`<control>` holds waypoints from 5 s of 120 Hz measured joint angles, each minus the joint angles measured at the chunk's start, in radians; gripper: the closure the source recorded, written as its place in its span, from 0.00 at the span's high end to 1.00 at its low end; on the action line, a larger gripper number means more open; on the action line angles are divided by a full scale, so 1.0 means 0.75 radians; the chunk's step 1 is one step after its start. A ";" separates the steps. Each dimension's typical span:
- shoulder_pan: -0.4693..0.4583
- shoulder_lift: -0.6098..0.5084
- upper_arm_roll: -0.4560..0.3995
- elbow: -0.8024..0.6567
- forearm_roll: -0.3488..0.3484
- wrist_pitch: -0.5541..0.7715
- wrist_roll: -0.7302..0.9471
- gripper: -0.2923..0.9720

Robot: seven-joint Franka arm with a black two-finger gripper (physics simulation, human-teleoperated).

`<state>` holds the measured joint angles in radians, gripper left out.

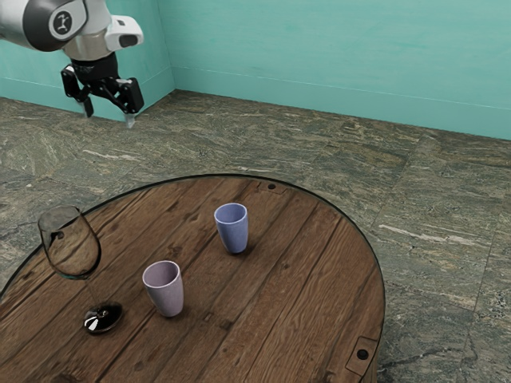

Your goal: Place the left cup onto the right cup

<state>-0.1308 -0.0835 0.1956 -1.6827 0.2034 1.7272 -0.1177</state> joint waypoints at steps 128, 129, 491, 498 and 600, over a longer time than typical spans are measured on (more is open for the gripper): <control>-0.024 0.210 -0.231 -0.731 -0.311 0.482 -0.065 0.77; -0.021 0.213 -0.231 -0.733 -0.311 0.486 -0.065 0.77; 0.064 0.921 -0.337 0.629 -0.168 0.090 -0.188 0.15; 0.064 0.922 -0.337 0.619 -0.176 0.095 -0.184 0.15; -0.010 0.159 -0.337 -0.045 -0.098 0.089 -0.090 0.75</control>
<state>-0.1385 0.0359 -0.0568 -1.7168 0.1301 1.7941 -0.1853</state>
